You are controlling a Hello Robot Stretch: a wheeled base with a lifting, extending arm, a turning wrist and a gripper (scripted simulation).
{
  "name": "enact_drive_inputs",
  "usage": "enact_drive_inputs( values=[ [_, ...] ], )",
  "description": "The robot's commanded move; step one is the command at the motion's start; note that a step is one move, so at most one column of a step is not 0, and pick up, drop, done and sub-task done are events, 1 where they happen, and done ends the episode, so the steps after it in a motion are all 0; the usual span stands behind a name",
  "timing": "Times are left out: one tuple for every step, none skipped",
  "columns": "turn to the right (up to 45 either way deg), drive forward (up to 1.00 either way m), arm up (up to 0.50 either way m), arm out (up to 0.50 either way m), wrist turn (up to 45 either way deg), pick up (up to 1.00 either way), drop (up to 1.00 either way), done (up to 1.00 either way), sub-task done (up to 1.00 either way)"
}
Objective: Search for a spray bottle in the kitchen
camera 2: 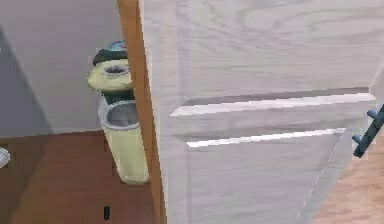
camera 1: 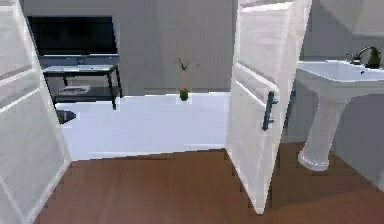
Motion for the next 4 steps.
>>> enact_drive_inputs(
  values=[
    [0.0, 1.0, 0.0, 0.0, 0.0, 0.0, 0.0, 0.0, 0.0],
    [-3.0, 0.0, 0.0, 0.0, 0.0, 0.0, 0.0, 0.0, 0.0],
    [0.0, 1.0, 0.0, 0.0, 0.0, 0.0, 0.0, 0.0, 0.0],
    [0.0, 0.15, 0.0, 0.0, 0.0, 0.0, 0.0, 0.0, 0.0]
  ],
)
